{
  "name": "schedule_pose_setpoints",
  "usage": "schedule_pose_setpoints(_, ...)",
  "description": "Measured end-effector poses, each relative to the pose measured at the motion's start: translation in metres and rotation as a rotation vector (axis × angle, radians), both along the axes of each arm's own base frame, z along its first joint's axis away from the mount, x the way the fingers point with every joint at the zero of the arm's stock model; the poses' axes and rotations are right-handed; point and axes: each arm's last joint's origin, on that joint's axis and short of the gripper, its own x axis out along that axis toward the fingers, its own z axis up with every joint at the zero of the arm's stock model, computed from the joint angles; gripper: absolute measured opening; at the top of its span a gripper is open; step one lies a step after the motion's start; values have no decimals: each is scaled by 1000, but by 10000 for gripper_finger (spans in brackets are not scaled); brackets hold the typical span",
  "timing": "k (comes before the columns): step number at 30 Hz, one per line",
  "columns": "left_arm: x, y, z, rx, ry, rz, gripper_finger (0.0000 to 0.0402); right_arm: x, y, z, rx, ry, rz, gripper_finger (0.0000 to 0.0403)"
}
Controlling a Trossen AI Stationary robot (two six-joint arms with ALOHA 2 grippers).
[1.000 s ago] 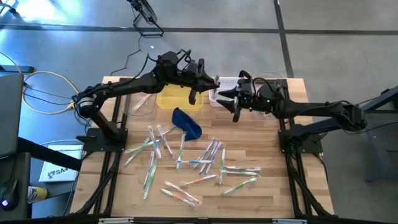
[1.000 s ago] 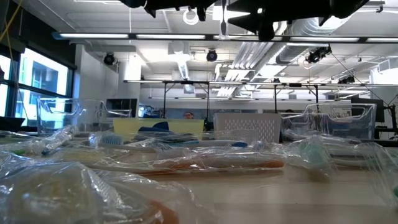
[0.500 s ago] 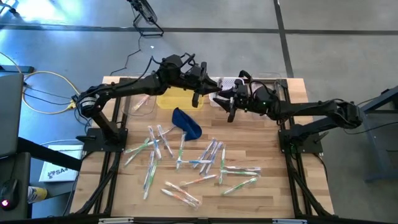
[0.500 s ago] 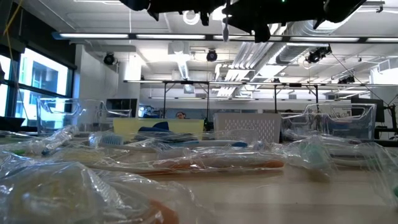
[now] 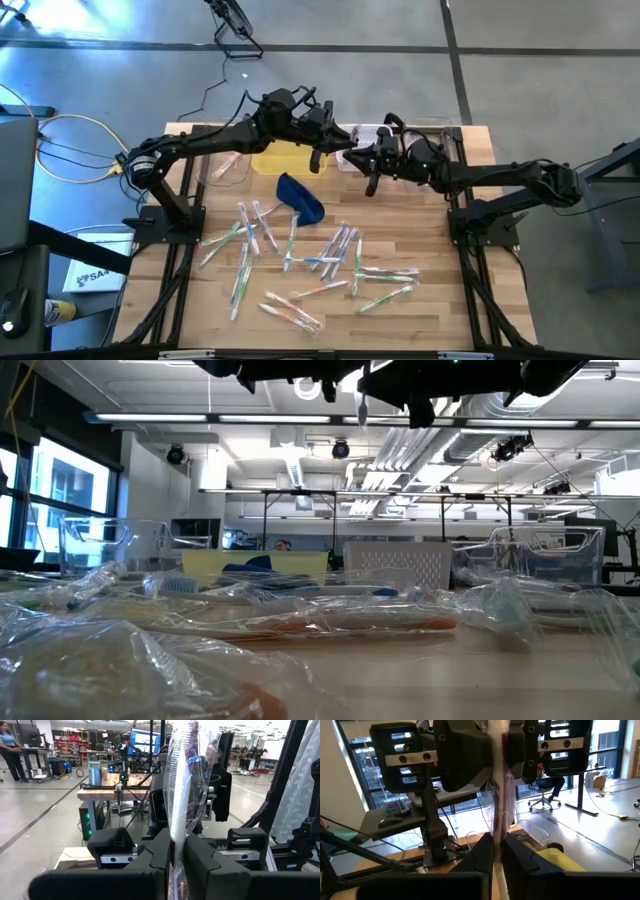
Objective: Pick & Place Toothbrushes
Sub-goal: Put the violet toothbrush into the right transparent bin
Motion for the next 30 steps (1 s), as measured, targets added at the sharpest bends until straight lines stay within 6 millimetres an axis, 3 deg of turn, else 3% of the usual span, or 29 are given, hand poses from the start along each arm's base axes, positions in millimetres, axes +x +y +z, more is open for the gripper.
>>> schedule_pose_setpoints(7,0,0,0,4,0,-13,43,0,0,0,-1,0,4,12)
schedule_pose_setpoints(19,0,0,0,57,-11,-4,145,0,0,0,-1,1,1,12)
schedule_pose_setpoints(30,-2,0,1,59,-11,-4,152,-1,0,0,-3,7,0,12)
